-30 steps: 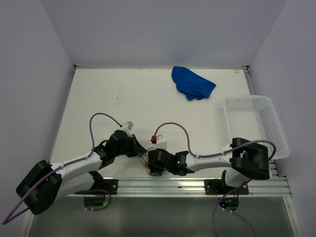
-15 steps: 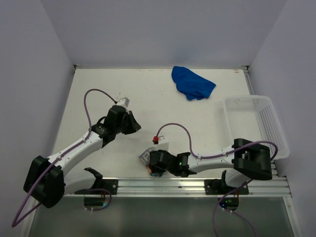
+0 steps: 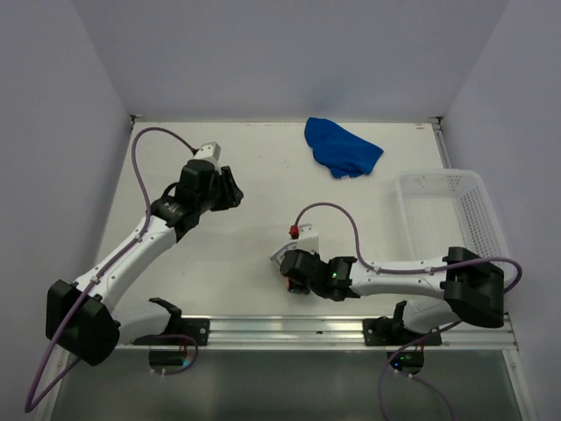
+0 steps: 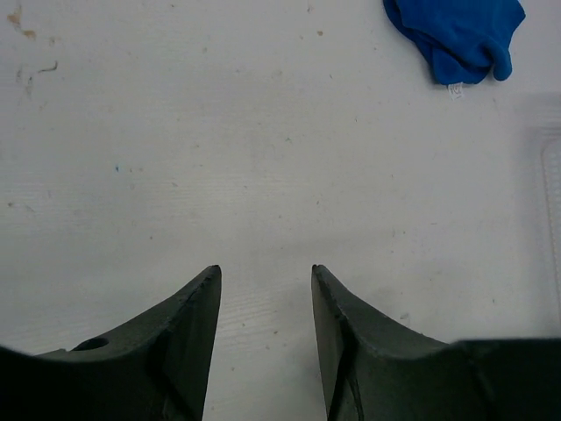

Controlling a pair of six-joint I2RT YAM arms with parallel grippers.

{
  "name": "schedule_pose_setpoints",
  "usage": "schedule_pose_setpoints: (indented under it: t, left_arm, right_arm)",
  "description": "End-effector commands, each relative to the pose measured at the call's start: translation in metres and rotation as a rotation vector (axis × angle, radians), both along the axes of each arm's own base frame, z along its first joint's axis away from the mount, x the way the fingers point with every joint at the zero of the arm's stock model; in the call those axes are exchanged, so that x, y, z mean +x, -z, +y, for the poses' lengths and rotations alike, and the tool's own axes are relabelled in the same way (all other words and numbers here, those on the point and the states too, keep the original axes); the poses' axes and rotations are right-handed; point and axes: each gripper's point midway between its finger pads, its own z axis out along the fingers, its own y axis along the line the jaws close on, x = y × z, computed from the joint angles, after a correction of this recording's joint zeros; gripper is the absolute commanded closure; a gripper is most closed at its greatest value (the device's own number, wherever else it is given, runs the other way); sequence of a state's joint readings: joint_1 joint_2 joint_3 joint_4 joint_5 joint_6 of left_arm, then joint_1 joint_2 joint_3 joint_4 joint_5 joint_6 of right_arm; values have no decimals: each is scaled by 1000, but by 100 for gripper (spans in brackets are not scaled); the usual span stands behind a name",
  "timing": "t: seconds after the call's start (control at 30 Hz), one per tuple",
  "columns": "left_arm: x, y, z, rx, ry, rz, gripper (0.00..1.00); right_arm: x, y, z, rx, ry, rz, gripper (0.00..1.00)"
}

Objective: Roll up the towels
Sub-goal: Place the rolled towel into the container

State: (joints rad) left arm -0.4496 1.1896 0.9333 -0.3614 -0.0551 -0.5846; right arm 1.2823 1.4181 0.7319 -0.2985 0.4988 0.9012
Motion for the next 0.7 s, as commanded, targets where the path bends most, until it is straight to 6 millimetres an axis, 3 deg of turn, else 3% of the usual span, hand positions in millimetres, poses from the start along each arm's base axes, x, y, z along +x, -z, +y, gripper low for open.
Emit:
schedule_pose_setpoints:
  t: [0.0, 0.1, 0.27, 0.4, 0.57, 0.67]
  left_arm:
    - [13, -12, 17, 87, -31, -45, 50]
    - [15, -10, 19, 109, -21, -33, 48]
    - [19, -26, 29, 168, -35, -53, 42]
    - [15, -24, 37, 197, -40, -95, 38]
    - [12, -13, 47, 234, -64, -94, 27]
    - [11, -13, 52, 259, -80, -90, 22]
  right_arm:
    - [34, -30, -25, -16, 70, -84, 100]
    - [49, -46, -38, -21, 90, -110, 100]
    - [86, -81, -84, -50, 206, -174, 100]
    - [115, -112, -138, -82, 351, -231, 100]
    - [134, -152, -203, -120, 499, -296, 100]
    - [146, -166, -254, -121, 647, -302, 100]
